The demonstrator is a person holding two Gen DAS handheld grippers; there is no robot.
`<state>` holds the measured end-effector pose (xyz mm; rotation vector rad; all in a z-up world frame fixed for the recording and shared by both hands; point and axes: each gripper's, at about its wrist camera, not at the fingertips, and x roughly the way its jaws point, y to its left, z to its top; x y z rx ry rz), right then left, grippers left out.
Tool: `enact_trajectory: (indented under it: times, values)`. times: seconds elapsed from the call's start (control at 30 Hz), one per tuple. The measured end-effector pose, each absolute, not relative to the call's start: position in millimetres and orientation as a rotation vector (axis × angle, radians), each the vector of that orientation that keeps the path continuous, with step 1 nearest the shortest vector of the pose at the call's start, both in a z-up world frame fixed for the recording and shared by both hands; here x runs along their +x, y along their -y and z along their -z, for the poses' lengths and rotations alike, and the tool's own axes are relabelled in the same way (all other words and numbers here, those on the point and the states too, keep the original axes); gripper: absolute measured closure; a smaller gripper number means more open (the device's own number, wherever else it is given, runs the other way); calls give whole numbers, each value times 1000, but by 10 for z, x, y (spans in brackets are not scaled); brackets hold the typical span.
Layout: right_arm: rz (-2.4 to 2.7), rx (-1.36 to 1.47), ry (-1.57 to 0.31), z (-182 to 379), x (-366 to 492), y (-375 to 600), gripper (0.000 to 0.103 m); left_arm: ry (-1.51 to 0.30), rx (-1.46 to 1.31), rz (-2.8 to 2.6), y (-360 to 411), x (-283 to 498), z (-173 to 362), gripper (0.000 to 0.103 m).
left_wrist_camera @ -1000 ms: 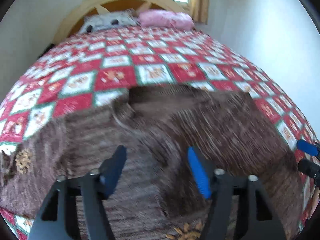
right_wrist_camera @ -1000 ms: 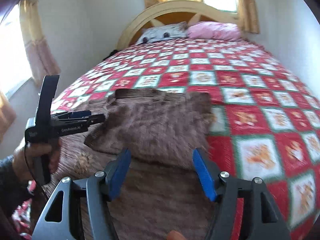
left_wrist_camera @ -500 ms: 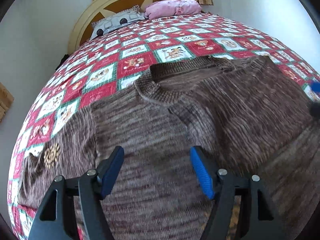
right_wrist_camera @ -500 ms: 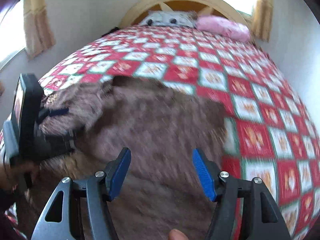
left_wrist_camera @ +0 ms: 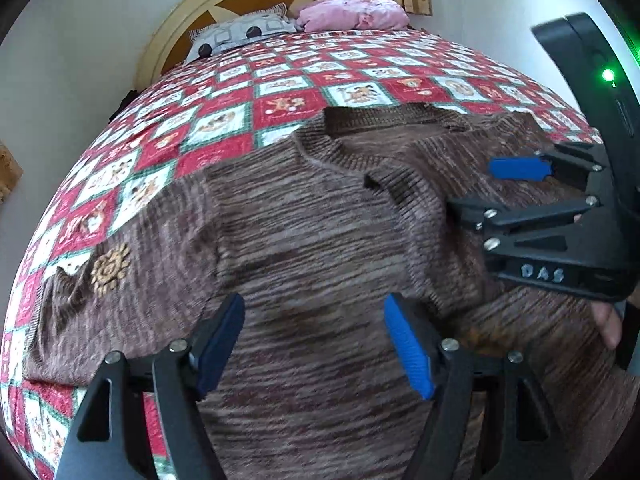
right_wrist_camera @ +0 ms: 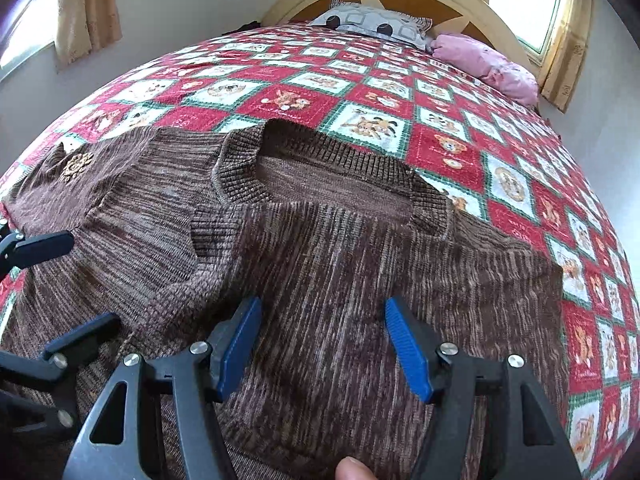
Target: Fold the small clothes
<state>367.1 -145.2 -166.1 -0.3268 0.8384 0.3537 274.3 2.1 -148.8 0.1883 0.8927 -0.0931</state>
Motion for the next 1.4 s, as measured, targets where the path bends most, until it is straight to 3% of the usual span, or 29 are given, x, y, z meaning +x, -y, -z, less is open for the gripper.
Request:
enact_trajectory:
  times: [0.53, 0.9, 1.4]
  values:
    - [-469, -401, -780, 1634, 3059, 967, 38, -844, 244, -95, -841, 2375, 1353, 27]
    - [-463, -413, -785, 1700, 3021, 927, 38, -891, 113, -271, -1822, 2228, 1409, 26]
    - [-448, -433, -764, 1728, 2979, 893, 38, -921, 33, -361, -2329, 2310, 1564, 25]
